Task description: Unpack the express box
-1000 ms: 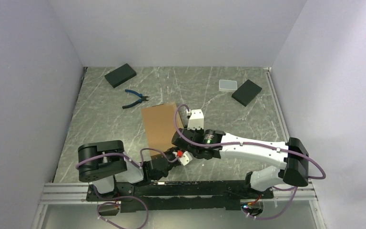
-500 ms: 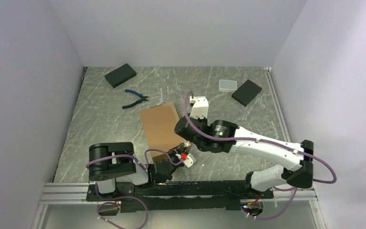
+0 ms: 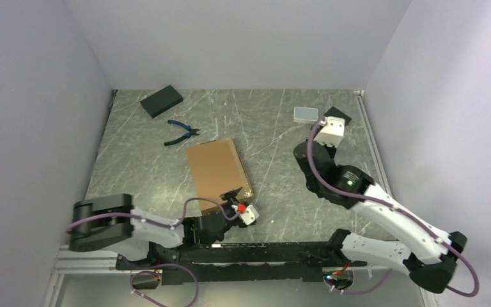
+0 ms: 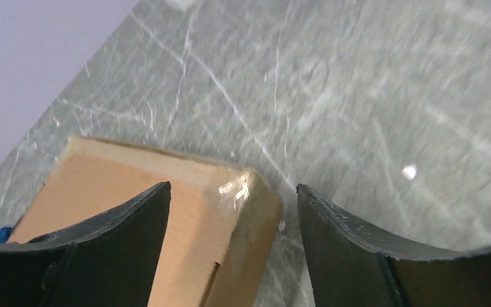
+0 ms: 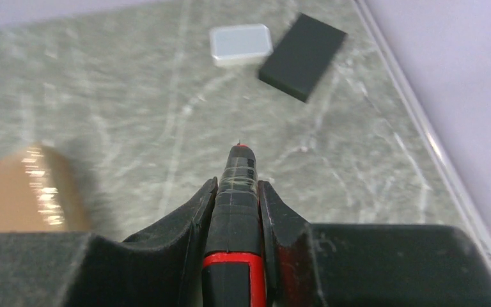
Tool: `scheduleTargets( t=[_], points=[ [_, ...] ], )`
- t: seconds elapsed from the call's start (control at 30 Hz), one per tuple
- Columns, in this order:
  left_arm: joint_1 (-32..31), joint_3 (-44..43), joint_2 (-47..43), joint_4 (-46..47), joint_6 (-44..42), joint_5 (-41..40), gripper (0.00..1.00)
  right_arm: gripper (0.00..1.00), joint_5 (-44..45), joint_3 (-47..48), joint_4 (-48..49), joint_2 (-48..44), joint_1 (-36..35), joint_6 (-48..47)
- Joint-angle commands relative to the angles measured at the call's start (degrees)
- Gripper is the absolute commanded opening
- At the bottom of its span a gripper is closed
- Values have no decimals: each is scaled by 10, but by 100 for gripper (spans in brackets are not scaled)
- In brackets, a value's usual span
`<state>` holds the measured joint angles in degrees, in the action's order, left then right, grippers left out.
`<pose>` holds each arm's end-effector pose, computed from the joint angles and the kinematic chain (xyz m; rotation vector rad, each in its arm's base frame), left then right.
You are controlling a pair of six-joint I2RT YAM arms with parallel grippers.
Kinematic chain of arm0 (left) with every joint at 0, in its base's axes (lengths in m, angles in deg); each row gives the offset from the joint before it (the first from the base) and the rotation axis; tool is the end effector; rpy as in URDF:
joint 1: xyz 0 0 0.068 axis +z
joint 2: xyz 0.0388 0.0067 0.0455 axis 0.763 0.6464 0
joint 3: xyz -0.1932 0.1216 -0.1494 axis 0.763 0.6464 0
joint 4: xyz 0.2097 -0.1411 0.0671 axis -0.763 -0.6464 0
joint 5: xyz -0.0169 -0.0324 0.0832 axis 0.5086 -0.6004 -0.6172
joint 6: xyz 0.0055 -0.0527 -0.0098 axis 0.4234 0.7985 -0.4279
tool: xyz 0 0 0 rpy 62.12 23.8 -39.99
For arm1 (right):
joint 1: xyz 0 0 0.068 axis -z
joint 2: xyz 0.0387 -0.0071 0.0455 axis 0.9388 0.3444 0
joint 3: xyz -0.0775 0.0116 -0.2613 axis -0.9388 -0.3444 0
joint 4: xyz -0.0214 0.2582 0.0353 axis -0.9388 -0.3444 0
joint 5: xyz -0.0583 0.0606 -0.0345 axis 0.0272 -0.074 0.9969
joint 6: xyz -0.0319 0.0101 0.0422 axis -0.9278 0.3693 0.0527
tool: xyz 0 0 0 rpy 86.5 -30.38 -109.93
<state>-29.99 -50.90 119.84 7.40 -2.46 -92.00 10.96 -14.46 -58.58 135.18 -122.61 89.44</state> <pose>0.0648 -0.2427 0.1565 0.9711 1.4140 -0.2572 0.1292 0.1197 0.3712 0.2391 1.8381 -0.0740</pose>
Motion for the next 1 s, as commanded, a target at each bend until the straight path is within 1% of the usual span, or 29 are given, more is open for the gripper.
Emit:
scheduleTargets(
  t=[0.0,0.07,0.13,0.17,0.23,0.3,0.4,0.5,0.6,0.63,0.7,0.77,0.87,0.97],
  points=[
    [0,-45,-131,-155,54,65,78,0,-53,-29,25,58,78,-39],
    [17,-68,-204,-232,83,96,80,0,-119,-4,-7,101,119,-49],
    [65,-102,-253,-329,135,134,80,0,-201,31,-55,176,156,-77],
    [96,-124,-272,-370,167,154,81,0,-219,56,-94,212,167,-74],
    [172,-157,-302,-449,238,185,83,0,-228,95,-156,277,170,-75],
    [256,-191,-321,-536,301,188,86,0,-206,122,-198,328,170,-69],
    [358,-243,-324,-645,374,182,92,0,-169,128,-216,370,171,-71],
    [464,-294,-296,-728,434,229,95,0,-168,142,-235,413,172,-65],
    [544,-335,-241,-790,469,316,96,0,-172,136,-227,437,172,-78],
    [566,-347,-226,-811,481,334,96,3,-171,135,-227,444,172,-82],
    [596,-361,-198,-843,503,343,96,9,-170,133,-229,459,172,-83],
    [614,-355,-187,-848,520,344,96,16,-175,132,-227,477,172,-86],
    [634,-325,-187,-827,543,371,95,19,-174,128,-228,498,172,-85],
    [644,-310,-187,-818,559,382,95,21,-175,125,-222,515,172,-87]
  ],
)
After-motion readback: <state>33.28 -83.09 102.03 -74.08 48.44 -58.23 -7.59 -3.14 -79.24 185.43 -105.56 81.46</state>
